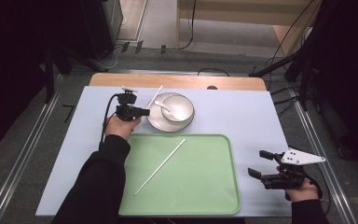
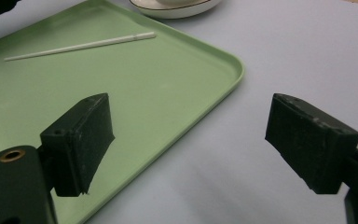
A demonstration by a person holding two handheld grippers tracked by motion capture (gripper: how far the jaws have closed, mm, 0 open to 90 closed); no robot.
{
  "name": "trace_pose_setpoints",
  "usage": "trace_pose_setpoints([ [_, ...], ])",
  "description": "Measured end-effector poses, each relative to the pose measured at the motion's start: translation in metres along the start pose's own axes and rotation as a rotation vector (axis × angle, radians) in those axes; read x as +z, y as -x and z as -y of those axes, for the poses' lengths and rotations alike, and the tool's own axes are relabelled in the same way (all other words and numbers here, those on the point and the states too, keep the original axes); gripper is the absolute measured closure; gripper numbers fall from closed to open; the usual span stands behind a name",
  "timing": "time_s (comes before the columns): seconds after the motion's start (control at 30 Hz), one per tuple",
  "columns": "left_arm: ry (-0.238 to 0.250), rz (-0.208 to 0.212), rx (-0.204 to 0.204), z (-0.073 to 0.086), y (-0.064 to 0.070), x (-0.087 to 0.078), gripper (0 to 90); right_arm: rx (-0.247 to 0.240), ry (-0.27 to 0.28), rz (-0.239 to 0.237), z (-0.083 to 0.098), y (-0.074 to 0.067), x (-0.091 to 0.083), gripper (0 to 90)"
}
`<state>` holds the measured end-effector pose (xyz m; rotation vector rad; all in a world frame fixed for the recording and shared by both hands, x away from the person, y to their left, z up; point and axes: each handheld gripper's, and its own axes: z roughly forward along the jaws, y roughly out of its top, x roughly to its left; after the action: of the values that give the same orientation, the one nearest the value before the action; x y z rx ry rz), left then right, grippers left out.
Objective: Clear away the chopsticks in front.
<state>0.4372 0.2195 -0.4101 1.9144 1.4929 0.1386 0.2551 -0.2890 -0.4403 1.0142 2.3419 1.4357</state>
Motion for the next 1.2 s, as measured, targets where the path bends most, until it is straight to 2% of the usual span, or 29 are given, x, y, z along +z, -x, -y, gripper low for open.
trace_pose_setpoints([
  [0.33, 0.046, 0.023, 0.04, 0.006, 0.001, -0.047, 85.4, 0.0, -0.004, -0.001, 0.0, 0.0, 0.0, 15.5],
  [0.4, 0.047, 0.04, 0.04, 0.009, 0.002, -0.055, 85.4, 0.0, -0.006, 0.0, 0.0, 0.0, 0.0, 15.5],
  [0.57, 0.044, 0.061, 0.084, 0.021, 0.013, -0.074, 85.4, 0.0, -0.005, 0.0, 0.0, 0.0, 0.001, 15.5],
  [0.63, 0.044, 0.081, 0.094, 0.028, 0.018, -0.081, 85.4, 0.001, -0.006, 0.0, 0.0, 0.0, 0.001, 15.5],
  [0.77, 0.039, 0.124, 0.111, 0.042, 0.025, -0.09, 85.4, 0.002, -0.008, -0.001, 0.0, -0.001, 0.002, 15.5],
  [0.9, 0.033, 0.146, 0.131, 0.056, 0.032, -0.094, 85.4, 0.001, -0.008, -0.002, -0.001, -0.001, 0.002, 15.5],
  [0.93, 0.024, 0.164, 0.137, 0.063, 0.035, -0.096, 85.4, -0.001, -0.007, -0.003, -0.001, 0.0, 0.002, 15.5],
  [1.2, 0.004, 0.188, 0.162, 0.088, 0.046, -0.096, 85.4, -0.002, -0.005, -0.005, -0.001, 0.0, 0.002, 15.5],
])
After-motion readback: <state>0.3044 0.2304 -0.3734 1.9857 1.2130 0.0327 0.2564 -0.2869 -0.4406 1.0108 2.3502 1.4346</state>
